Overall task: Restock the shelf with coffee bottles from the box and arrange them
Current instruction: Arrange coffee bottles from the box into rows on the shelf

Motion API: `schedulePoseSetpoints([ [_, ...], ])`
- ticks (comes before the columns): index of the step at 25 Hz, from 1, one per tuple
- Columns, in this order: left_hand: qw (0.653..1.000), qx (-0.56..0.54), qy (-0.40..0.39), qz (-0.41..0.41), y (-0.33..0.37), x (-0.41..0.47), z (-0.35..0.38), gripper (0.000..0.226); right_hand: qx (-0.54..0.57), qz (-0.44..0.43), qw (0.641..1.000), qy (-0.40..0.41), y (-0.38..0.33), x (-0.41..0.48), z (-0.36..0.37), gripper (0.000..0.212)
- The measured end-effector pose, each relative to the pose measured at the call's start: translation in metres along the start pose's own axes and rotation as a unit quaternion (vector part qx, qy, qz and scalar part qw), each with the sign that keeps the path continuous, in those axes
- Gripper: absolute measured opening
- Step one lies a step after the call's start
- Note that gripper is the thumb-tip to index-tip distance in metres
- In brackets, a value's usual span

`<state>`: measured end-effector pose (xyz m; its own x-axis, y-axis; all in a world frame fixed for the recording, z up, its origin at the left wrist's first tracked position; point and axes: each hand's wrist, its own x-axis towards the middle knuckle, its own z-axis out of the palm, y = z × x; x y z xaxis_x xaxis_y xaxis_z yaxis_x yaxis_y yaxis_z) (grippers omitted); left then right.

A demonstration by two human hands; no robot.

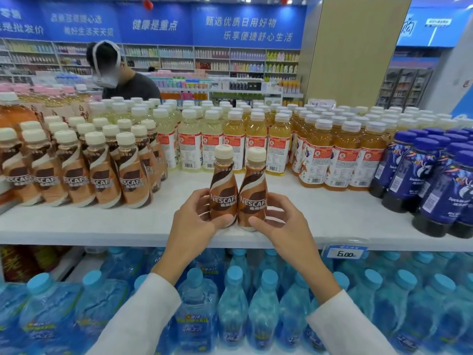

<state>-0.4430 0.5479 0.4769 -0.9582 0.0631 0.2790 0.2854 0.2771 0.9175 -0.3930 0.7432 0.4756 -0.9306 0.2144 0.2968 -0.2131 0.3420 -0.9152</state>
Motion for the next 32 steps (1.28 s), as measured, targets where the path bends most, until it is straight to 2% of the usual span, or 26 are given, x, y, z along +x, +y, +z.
schedulePoseSetpoints([
  [4, 1.000, 0.005, 0.002, 0.009, 0.000, -0.005, 0.000, 0.069, 0.009, -0.003, 1.000, 0.027, -0.001, -0.006, 0.006, 0.068],
  [8, 0.999, 0.018, 0.048, 0.008, 0.003, -0.009, 0.003, 0.066, 0.017, -0.015, 0.997, 0.072, -0.004, -0.010, 0.019, 0.062],
  [11, 0.998, 0.022, 0.066, 0.008, 0.000, -0.013, -0.012, 0.064, 0.033, -0.013, 0.997, 0.063, -0.007, -0.012, 0.033, 0.062],
  [16, 0.992, 0.034, 0.123, -0.004, -0.024, -0.023, -0.077, 0.063, 0.062, -0.026, 0.998, 0.001, -0.029, -0.014, 0.095, 0.059],
  [22, 0.973, 0.006, 0.226, -0.037, -0.051, -0.035, -0.191, 0.058, 0.076, -0.052, 0.992, -0.086, -0.069, -0.012, 0.215, 0.055],
  [25, 0.962, 0.023, 0.270, -0.041, -0.067, -0.033, -0.236, 0.055, 0.064, -0.075, 0.991, -0.095, -0.085, -0.009, 0.271, 0.053],
  [32, 0.959, 0.064, 0.274, -0.036, -0.085, -0.005, -0.301, 0.046, 0.063, -0.087, 0.991, -0.086, -0.101, 0.009, 0.356, 0.051],
])
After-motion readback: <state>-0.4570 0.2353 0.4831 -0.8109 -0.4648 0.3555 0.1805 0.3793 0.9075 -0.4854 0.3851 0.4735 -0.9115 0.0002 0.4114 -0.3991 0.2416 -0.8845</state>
